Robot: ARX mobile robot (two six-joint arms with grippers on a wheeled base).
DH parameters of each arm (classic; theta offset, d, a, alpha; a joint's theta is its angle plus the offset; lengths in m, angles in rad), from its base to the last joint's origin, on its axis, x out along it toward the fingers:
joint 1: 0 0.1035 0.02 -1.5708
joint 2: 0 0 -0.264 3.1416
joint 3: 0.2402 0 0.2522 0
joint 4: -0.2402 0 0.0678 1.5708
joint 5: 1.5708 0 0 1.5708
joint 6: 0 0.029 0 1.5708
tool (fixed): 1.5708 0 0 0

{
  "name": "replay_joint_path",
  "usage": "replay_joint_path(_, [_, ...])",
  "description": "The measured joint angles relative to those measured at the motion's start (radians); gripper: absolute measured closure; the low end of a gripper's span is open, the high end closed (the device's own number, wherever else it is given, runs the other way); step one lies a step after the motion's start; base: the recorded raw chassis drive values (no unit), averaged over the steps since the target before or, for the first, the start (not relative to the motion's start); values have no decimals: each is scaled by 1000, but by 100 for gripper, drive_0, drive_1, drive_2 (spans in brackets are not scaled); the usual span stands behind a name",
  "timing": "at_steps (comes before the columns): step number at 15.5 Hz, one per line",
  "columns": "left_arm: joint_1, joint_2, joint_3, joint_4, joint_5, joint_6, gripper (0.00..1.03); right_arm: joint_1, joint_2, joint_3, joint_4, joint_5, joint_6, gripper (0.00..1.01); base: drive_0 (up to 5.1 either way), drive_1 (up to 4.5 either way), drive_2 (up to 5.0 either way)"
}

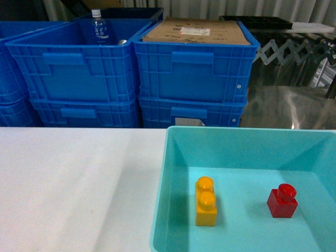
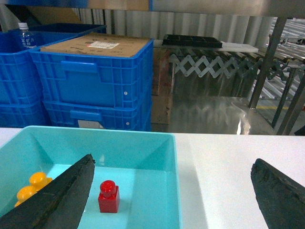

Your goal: Pick red block from blue box to shelf

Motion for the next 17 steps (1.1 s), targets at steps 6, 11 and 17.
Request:
replay_joint_path(6, [0, 0, 0, 0, 0, 0, 5, 0, 0, 0, 0, 0, 0, 3, 0, 0, 0])
replay_joint_path(11, [0, 0, 0, 0, 0, 0, 5, 3, 5, 0, 5, 5, 7, 3, 0, 0, 0])
replay_joint_path(17, [0, 0, 0, 0, 0, 0, 5, 219, 600, 153, 486, 136, 11, 3, 0, 0, 0])
